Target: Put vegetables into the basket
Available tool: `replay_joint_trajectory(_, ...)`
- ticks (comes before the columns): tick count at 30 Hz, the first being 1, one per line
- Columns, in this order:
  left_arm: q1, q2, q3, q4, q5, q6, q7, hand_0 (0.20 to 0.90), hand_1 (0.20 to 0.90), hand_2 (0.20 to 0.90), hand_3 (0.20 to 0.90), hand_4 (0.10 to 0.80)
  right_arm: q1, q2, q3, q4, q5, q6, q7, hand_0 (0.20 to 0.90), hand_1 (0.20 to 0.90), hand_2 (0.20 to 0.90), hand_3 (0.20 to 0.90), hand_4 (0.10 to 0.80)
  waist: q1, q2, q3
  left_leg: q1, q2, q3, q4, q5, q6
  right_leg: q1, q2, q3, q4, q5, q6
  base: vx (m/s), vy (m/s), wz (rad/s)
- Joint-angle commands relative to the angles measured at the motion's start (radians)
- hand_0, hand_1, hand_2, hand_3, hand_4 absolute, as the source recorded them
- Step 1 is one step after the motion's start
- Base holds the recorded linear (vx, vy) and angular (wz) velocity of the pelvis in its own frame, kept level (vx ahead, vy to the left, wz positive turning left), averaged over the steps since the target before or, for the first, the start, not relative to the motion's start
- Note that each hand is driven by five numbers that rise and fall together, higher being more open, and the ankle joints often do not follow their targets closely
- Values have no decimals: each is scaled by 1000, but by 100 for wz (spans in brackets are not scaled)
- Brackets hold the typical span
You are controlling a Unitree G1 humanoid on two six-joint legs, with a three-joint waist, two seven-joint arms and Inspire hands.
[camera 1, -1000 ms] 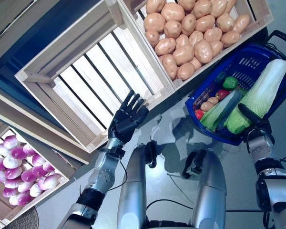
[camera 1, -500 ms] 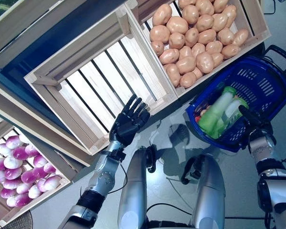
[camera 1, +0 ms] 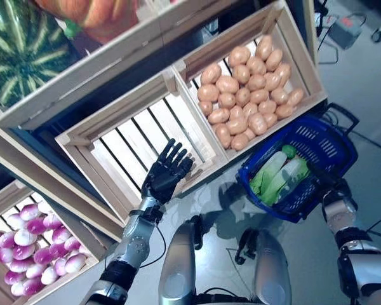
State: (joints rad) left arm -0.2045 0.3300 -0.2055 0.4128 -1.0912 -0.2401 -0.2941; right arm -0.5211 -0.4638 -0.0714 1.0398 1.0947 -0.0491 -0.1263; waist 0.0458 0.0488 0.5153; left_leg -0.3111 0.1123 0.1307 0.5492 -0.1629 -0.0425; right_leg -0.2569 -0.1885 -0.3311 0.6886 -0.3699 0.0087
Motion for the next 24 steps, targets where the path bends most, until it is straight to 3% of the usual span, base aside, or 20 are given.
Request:
replay_joint_trajectory(1,2,31,20,-58,76,-42,-11,900,900,900,900,800,44,24,0,-50,-64,-33,60,900,900,900,900,800,25,-50,-171,151,-56,53,-126,-43,36,147,75,16,-302,166,-35,212,12,1)
replay_joint_trajectory(7,68,3,27,3,170,-1,-35,900,900,900,900,800,193,106,27,-128,-109,-54,101,900,900,900,900,800,20,-62,-292,332,-84,48,-423,56,33,316,117,32,-586,263,-7,124,40,3)
replay_joint_trajectory(14,157,-20,37,110,172,80,-201,900,900,900,900,800,343,213,80,-241,-126,-117,202,900,900,900,900,800,-3,-53,-376,461,-94,63,-625,112,40,410,142,55,-749,333,13,33,63,-1)
replay_joint_trajectory(24,245,-93,88,299,205,117,-163,900,900,900,900,800,538,349,180,-402,-148,-152,466,900,900,900,900,800,-55,-46,-409,496,-103,75,-637,92,49,444,140,70,-776,338,27,-11,36,-2)
